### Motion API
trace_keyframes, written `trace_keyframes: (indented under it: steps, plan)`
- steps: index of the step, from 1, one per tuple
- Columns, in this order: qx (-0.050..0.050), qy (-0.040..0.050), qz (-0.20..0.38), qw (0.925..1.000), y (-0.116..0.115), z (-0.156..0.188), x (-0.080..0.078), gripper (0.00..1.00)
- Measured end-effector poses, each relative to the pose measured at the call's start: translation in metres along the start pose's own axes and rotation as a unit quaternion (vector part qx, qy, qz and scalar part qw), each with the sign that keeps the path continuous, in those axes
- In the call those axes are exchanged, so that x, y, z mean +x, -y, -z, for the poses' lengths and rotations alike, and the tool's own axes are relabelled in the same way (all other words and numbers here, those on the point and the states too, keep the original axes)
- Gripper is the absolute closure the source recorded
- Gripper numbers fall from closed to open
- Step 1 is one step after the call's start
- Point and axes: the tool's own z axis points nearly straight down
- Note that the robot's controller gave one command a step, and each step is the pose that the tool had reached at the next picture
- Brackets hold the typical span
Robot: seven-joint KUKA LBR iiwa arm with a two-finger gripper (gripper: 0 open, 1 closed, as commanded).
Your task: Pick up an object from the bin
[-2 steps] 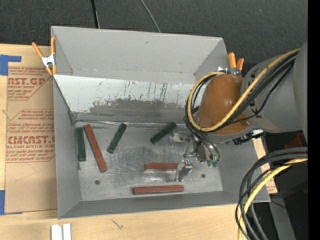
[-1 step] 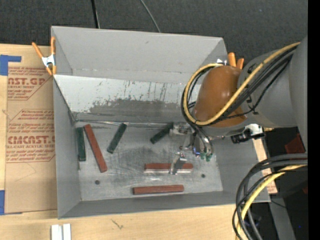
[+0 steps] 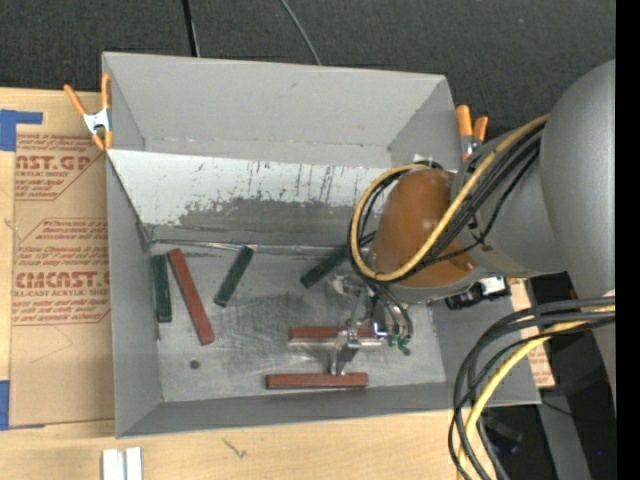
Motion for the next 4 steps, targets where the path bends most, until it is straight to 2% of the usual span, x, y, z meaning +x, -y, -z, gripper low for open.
trace_keyframes:
  steps: [1,3,4]
  plan:
    - [0.0,-0.0055,-0.057,0.9983,0.0,0.004,-0.003,1.0]
    - [0.0,-0.0039,-0.058,0.9983,0.0,0.013,-0.002,1.0]
    - [0.0,-0.005,-0.058,0.9983,0.0,0.037,-0.001,1.0]
